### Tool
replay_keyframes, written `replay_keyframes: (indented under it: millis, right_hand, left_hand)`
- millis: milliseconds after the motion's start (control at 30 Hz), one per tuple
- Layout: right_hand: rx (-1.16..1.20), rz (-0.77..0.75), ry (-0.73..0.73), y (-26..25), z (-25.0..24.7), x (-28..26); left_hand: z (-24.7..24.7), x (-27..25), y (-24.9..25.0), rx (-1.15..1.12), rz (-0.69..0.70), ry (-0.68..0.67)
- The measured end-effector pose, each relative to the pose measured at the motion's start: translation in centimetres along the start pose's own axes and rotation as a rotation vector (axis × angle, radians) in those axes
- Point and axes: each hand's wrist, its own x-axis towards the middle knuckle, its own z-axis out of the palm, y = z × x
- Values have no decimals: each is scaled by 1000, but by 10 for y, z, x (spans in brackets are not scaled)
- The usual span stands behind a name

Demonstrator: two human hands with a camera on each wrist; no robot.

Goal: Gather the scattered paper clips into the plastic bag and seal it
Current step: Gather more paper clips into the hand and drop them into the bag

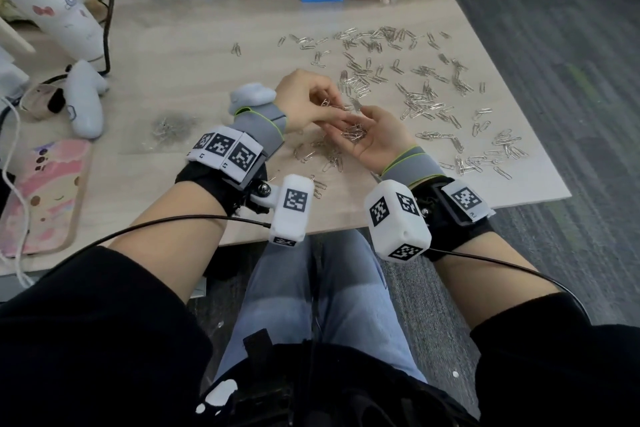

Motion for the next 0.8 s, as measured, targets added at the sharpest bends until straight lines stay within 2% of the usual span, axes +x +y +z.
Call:
replay_keyframes:
  millis: [133, 267, 367, 433, 500, 600, 800]
  right_hand:
    - [-4, -4, -76, -10, 15, 12]
    - [40, -79, -101, -28, 24, 31]
    - [126, -75, -107, -43, 23, 42]
    - [125, -66, -84, -52, 20, 48]
    - [134, -71, -76, -63, 18, 53]
    - [154, -99, -55, -74, 13, 61]
    - [134, -139, -24, -90, 1, 71]
  left_hand:
    - [2, 21, 14, 41, 30, -41]
    - [-7, 46, 20, 21, 75, -22]
    - [-20, 67, 14, -40, 108, 110]
    - [-25, 80, 5, -47, 67, 204]
    - [-28, 98, -6, 32, 18, 224]
    - [-22, 121, -21, 248, -35, 147]
    - [-1, 162, -25, 347, -103, 28]
